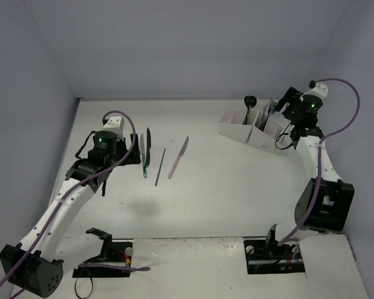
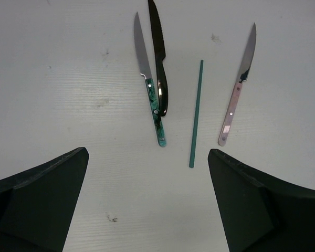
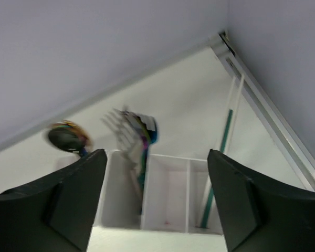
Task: Sort the eating utensils into containers
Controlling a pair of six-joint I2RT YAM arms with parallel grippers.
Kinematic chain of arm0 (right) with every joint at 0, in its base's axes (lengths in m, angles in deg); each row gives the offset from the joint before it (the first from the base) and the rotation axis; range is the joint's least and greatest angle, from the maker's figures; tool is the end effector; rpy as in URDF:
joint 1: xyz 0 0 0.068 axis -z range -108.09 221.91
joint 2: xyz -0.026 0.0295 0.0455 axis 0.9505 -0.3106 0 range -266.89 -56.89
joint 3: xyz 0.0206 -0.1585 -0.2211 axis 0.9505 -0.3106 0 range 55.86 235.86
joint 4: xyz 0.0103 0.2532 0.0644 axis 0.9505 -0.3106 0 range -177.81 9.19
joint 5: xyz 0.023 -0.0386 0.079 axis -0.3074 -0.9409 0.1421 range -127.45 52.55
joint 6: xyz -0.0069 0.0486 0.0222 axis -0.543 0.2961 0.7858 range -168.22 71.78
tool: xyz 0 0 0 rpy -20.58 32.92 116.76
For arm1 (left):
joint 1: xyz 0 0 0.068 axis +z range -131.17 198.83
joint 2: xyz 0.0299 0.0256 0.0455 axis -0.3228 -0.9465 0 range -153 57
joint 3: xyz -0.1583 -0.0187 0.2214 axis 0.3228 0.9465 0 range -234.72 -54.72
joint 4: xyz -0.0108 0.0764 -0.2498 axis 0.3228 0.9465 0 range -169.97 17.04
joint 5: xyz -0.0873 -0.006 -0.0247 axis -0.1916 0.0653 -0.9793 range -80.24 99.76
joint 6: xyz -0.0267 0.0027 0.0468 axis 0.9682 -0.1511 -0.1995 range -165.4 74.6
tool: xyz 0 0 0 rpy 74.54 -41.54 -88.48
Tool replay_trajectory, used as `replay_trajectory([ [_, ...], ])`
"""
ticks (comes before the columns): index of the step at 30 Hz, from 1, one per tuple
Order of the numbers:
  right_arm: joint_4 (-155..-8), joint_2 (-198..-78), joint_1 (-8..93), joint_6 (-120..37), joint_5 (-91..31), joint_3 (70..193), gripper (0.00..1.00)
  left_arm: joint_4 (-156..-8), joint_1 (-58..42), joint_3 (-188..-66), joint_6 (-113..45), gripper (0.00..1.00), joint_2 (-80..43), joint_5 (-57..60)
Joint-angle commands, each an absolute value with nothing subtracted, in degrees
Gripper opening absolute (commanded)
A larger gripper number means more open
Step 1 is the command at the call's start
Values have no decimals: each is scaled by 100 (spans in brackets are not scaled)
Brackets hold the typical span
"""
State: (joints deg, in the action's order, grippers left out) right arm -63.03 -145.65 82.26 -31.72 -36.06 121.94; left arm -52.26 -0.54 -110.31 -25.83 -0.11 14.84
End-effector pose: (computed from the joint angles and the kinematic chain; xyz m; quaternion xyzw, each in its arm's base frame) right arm 0.3668 -0.0661 0.3290 0.1631 0.7184 0.0452 0.6747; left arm 0.2074 -0.0695 0.3352 -0.0240 0.8617 -0.1324 0.4892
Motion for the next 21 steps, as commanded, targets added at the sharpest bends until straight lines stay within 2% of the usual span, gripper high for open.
replay_trajectory([
  [1, -6400, -13393, 8175, -2841, -3031, 12088, 79, -5688, -33, -11163, -2489, 97, -188, 1013],
  [5, -6653, -12596, 8175, -2651, -2691, 11702, 90, -5843, -158, -11195, -2217, 98, -516, 780],
  [8, -6830, -11956, 8175, -2559, -2732, 11458, 98, -5835, -553, -11296, -2124, 97, -886, 1157],
  [12, -6866, -11630, 8149, -2179, -2618, 11261, 100, -5767, -1087, -11480, -2110, 97, -1550, 1560],
  [21, -6929, -11507, 7850, -1863, -2369, 11024, 100, -5755, -1263, -11571, -1787, 97, -2702, 1196],
])
